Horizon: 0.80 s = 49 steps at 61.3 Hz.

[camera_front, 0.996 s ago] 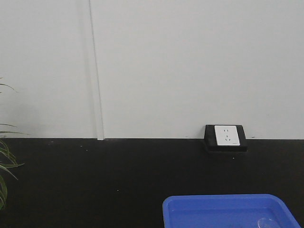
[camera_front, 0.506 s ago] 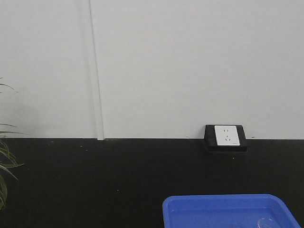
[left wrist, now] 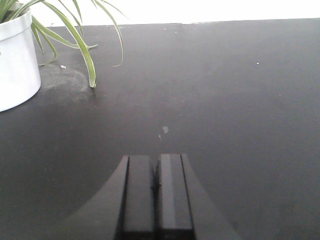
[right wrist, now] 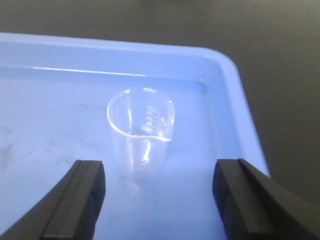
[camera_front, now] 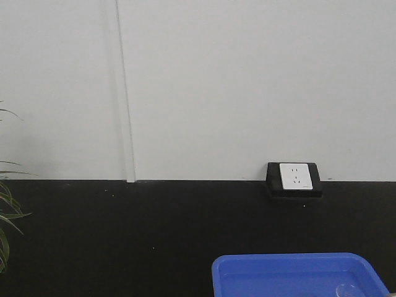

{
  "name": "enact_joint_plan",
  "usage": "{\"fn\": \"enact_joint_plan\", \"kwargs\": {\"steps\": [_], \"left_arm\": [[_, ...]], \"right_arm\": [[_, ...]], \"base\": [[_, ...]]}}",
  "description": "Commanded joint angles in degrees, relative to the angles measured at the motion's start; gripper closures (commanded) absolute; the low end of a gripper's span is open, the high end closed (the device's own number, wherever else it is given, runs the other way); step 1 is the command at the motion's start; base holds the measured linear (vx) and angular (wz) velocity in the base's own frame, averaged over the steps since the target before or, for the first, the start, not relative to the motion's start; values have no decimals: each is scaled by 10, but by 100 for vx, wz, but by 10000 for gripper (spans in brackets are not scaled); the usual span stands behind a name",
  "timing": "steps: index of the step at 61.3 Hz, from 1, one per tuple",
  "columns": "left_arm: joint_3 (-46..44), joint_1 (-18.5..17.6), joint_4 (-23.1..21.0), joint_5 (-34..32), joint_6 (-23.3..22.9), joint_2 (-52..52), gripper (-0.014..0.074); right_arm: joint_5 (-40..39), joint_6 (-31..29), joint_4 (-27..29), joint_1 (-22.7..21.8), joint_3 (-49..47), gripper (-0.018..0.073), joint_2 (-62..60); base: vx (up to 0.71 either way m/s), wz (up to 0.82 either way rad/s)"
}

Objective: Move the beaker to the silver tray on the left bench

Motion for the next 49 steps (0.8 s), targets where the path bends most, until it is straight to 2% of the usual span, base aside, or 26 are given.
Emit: {"fn": "enact_joint_plan", "kwargs": {"steps": [1, 12, 22, 49], "left_arm": [[11, -2, -5, -46, 0, -4, 595], [11, -2, -5, -46, 0, -4, 595], [11, -2, -5, -46, 0, -4, 595], [11, -2, -5, -46, 0, -4, 595]], "right_arm": [[-123, -11, -5, -2, -15, 36, 43], [-231, -11, -8, -2, -17, 36, 142], [-285, -11, -16, -2, -40, 36, 210], [-285, -8, -25, -2, -149, 45, 306]], "base": [[0, 0], [0, 0], [0, 0], [0, 0]]}}
